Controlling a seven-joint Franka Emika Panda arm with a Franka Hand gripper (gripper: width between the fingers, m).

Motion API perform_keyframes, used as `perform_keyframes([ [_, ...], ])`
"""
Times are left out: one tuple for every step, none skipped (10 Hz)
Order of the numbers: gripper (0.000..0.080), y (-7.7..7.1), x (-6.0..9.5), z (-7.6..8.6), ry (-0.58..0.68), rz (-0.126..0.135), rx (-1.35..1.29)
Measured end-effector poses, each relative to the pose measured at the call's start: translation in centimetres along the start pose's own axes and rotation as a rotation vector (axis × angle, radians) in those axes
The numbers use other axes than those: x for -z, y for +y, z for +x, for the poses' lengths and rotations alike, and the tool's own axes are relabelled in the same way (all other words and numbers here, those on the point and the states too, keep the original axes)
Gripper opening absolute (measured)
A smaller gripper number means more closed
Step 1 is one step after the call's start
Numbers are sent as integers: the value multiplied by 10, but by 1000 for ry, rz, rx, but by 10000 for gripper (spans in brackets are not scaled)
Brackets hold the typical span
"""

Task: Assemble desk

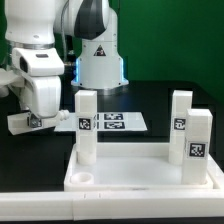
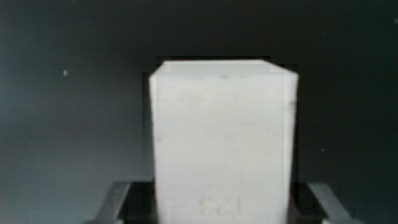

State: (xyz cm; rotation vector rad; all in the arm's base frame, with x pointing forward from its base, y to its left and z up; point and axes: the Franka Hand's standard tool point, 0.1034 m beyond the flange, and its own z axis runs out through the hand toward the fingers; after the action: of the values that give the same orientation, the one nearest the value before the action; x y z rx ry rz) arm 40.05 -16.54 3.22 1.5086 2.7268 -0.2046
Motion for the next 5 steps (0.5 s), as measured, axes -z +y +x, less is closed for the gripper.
perform_keyframes([
  [284,-2,-1,0,-3,5,26],
  [284,-10,-4,2,16,36,227],
  [284,-11,-8,8,38,54,301],
  [284,-5,-12,14,51,65,357],
  [284,4,-14,19,69,77,468],
])
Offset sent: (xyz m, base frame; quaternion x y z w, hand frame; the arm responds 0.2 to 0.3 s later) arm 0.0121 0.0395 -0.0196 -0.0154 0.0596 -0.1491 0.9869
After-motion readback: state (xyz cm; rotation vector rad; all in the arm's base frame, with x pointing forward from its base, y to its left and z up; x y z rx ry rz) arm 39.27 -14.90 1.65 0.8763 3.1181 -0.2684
